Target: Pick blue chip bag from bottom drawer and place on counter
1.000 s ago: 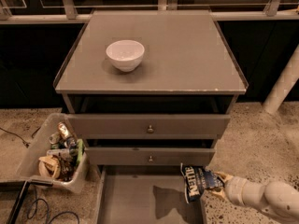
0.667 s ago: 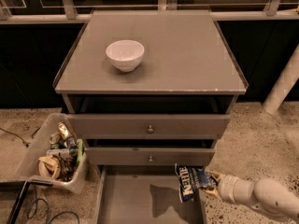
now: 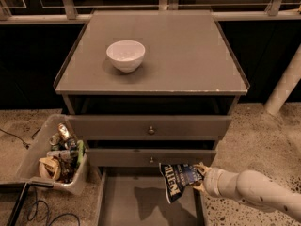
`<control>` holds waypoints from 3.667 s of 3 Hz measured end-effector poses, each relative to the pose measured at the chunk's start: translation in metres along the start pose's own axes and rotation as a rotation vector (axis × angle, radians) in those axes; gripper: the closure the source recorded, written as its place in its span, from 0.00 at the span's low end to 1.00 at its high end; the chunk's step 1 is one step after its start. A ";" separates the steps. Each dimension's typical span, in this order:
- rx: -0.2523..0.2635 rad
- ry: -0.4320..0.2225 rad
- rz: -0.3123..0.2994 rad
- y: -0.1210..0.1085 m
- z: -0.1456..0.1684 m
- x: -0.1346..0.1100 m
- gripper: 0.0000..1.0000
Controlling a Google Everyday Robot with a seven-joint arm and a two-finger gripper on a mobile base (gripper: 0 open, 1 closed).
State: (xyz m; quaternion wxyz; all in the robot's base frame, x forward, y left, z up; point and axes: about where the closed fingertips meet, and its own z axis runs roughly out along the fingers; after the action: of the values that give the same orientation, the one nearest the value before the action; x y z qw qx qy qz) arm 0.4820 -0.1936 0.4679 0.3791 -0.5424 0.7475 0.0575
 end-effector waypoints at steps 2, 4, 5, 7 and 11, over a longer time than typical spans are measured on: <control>0.095 0.018 -0.141 -0.022 -0.062 -0.077 1.00; 0.286 0.008 -0.148 -0.089 -0.164 -0.131 1.00; 0.286 0.008 -0.148 -0.089 -0.164 -0.131 1.00; 0.302 0.016 -0.311 -0.121 -0.184 -0.204 1.00; 0.270 -0.084 -0.404 -0.176 -0.231 -0.304 1.00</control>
Offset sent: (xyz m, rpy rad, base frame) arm -0.0074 0.0059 0.1639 -0.1279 -0.2175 -0.0002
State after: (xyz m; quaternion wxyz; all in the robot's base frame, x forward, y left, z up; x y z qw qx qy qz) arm 0.5535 -0.1466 0.8797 0.4828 -0.6224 0.6084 -0.0971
